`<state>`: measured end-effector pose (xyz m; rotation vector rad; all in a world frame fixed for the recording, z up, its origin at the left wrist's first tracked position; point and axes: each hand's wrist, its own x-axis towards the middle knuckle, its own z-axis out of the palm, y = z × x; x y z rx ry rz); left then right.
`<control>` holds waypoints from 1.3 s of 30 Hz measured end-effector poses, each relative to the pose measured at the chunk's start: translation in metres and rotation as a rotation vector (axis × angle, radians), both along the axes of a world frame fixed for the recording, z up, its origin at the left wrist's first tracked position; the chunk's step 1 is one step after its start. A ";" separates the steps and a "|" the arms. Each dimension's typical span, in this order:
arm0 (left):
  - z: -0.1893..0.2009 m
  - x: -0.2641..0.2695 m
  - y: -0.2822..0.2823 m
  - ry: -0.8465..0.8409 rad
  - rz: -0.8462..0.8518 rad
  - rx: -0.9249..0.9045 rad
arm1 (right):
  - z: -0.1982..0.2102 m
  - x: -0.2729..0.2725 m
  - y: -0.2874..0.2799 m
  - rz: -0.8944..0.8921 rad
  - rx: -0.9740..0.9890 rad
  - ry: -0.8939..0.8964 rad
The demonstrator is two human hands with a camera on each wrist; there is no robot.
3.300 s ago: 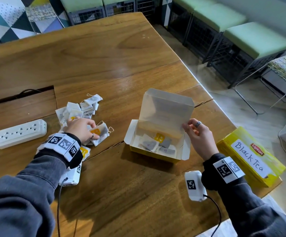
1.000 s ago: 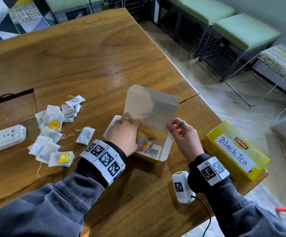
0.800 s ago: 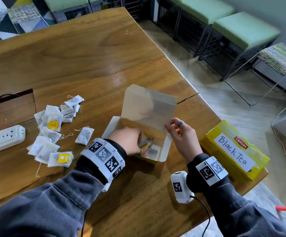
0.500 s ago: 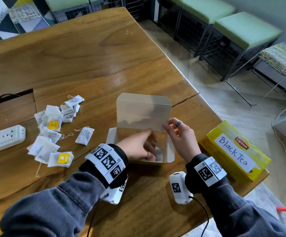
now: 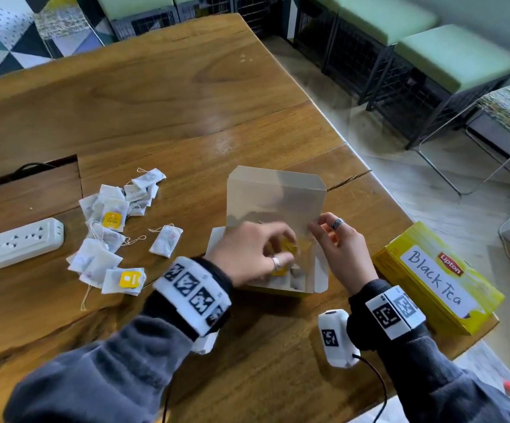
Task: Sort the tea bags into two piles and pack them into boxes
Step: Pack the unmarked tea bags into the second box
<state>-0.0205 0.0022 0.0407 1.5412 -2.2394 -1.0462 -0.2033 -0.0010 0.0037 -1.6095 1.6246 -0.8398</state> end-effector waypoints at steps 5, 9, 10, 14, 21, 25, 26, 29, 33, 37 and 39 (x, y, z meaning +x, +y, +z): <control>-0.010 0.075 -0.008 0.222 0.734 -0.451 | 0.001 -0.004 -0.006 -0.034 -0.024 0.048; -0.051 0.126 -0.025 -0.180 0.812 0.071 | 0.001 -0.003 -0.008 -0.045 -0.009 0.078; -0.054 0.130 -0.025 -0.255 0.762 0.134 | 0.001 -0.003 -0.008 -0.053 -0.013 0.080; -0.048 0.133 -0.030 -0.263 0.706 0.252 | -0.001 -0.002 -0.010 -0.075 -0.017 0.086; 0.014 0.167 -0.020 -0.051 0.576 0.345 | 0.004 0.001 -0.009 -0.083 -0.005 0.110; 0.027 0.200 0.000 -0.208 0.532 0.432 | 0.004 0.003 -0.008 -0.093 0.004 0.100; 0.022 0.204 0.005 -0.281 0.519 0.441 | 0.004 0.004 -0.008 -0.097 0.003 0.098; -0.002 0.214 0.018 -0.376 0.578 0.425 | 0.003 0.006 -0.007 -0.106 0.005 0.095; -0.025 0.216 0.029 -0.439 0.621 0.315 | 0.004 0.006 -0.007 -0.105 0.007 0.107; -0.032 0.212 0.033 -0.404 0.667 0.239 | 0.004 0.006 -0.006 -0.112 0.021 0.101; -0.033 0.212 0.034 -0.459 0.646 0.242 | 0.005 0.006 -0.005 -0.117 0.019 0.106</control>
